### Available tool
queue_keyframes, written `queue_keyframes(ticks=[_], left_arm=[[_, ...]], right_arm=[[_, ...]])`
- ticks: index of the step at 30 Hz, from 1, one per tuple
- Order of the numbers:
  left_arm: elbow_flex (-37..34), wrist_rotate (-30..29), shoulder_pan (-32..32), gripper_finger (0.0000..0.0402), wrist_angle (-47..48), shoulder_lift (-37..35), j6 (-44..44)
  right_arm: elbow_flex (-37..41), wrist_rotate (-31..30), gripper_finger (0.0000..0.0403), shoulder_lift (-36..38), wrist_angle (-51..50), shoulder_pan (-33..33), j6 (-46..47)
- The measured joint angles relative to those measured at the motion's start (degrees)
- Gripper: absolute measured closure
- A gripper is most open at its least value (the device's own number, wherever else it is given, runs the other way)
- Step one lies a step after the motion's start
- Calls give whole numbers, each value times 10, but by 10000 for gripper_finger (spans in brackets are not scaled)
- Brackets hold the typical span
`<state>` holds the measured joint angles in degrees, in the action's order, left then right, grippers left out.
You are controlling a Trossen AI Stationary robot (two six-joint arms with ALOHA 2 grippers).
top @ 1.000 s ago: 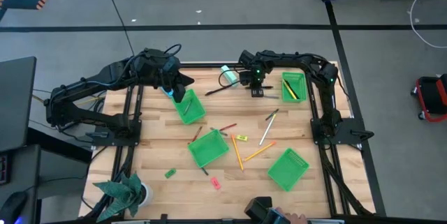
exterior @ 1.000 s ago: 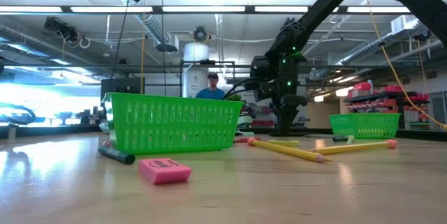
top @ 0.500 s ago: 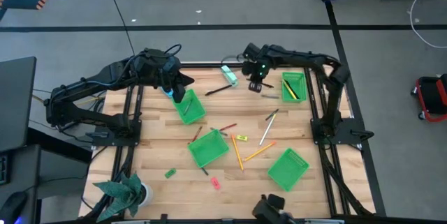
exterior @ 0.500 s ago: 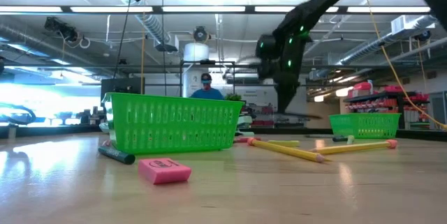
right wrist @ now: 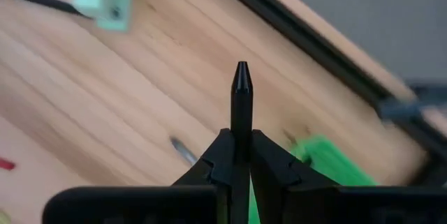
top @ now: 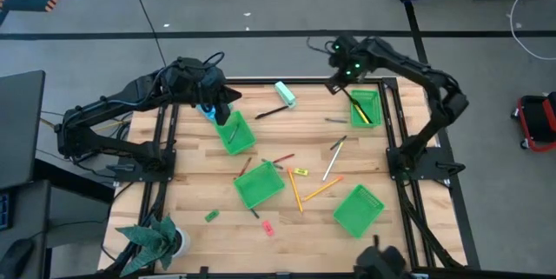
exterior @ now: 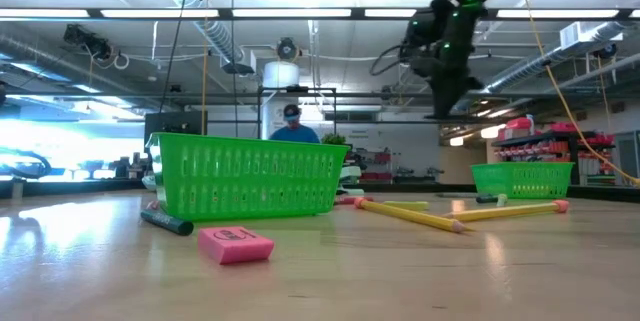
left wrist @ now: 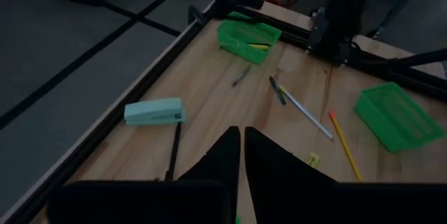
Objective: Sort crayons/erasers/pens/pencils in bins
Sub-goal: Put the right black pen into the top right green bin
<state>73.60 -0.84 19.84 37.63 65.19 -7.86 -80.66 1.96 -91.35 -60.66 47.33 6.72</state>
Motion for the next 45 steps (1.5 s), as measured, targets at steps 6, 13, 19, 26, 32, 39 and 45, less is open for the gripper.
queue_keyframes(ticks=[6, 13, 19, 26, 32, 39, 45], left_arm=[[0, 0, 0, 380, 0, 0, -3], [0, 0, 0, 374, 0, 0, -5], [0, -11, 0, 372, 1, 0, -4], [0, -32, 0, 382, 4, 0, -9], [0, -32, -2, 377, 6, 0, -33], [0, -32, -2, 374, 6, 1, -47], [0, -32, -2, 380, 6, 1, -50]], right_arm=[[0, -10, 366, 26, -52, 44, 16], [21, -20, 366, 23, -57, 91, 25], [109, -20, 366, 23, 4, 111, 32], [194, -20, 366, 23, 98, 111, 4], [241, -20, 366, 24, 128, 119, 4], [266, -20, 363, 24, 136, 122, 10], [256, -13, 326, 24, 137, 122, 9]])
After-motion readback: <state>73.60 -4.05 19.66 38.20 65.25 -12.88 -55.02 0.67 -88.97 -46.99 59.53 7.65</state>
